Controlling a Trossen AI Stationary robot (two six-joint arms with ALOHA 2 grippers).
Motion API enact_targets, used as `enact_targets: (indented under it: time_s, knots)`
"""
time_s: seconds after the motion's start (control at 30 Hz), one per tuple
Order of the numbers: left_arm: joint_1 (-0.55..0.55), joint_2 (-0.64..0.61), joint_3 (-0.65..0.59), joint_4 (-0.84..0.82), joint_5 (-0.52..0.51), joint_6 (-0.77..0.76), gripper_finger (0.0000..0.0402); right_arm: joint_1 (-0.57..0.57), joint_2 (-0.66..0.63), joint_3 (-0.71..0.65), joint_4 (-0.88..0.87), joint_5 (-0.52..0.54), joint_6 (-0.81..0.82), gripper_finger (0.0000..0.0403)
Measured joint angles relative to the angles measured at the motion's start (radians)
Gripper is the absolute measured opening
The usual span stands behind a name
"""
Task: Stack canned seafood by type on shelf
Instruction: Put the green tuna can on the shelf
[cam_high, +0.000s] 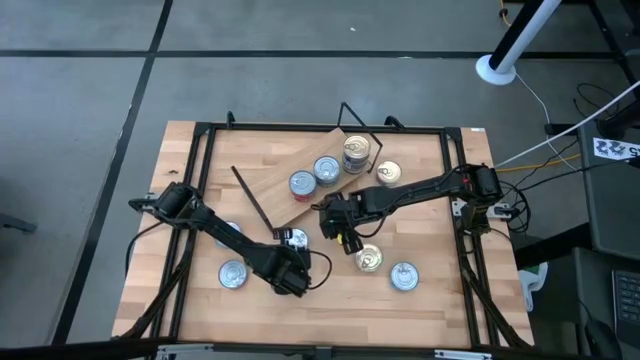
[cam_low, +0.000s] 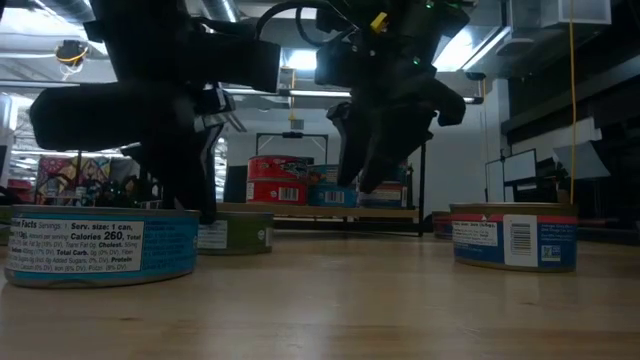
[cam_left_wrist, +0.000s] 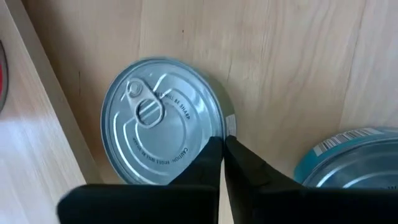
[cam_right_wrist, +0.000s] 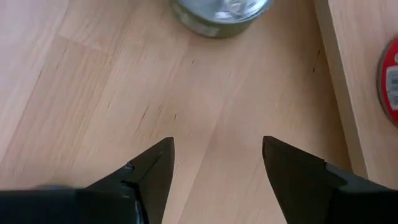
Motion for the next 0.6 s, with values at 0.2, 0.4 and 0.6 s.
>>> enact_targets:
  time_s: [0.2,0.4,0.6]
  knots:
    - [0.001,0.002,0.014,0.000,0.011,-0.003,0.0004,0.029,0.000,0.000,-0.027,0.020,-0.064,0.0242]
    - [0.000,0.003,0.024,0.004,0.021,-0.022,0.0001,0.044,0.000,0.000,-0.156,0.063,-0.093,0.0205]
    - [0.000,0.003,0.025,0.004,0.021,-0.031,0.0001,0.042,0.000,0.000,-0.378,0.063,-0.098,0.0150]
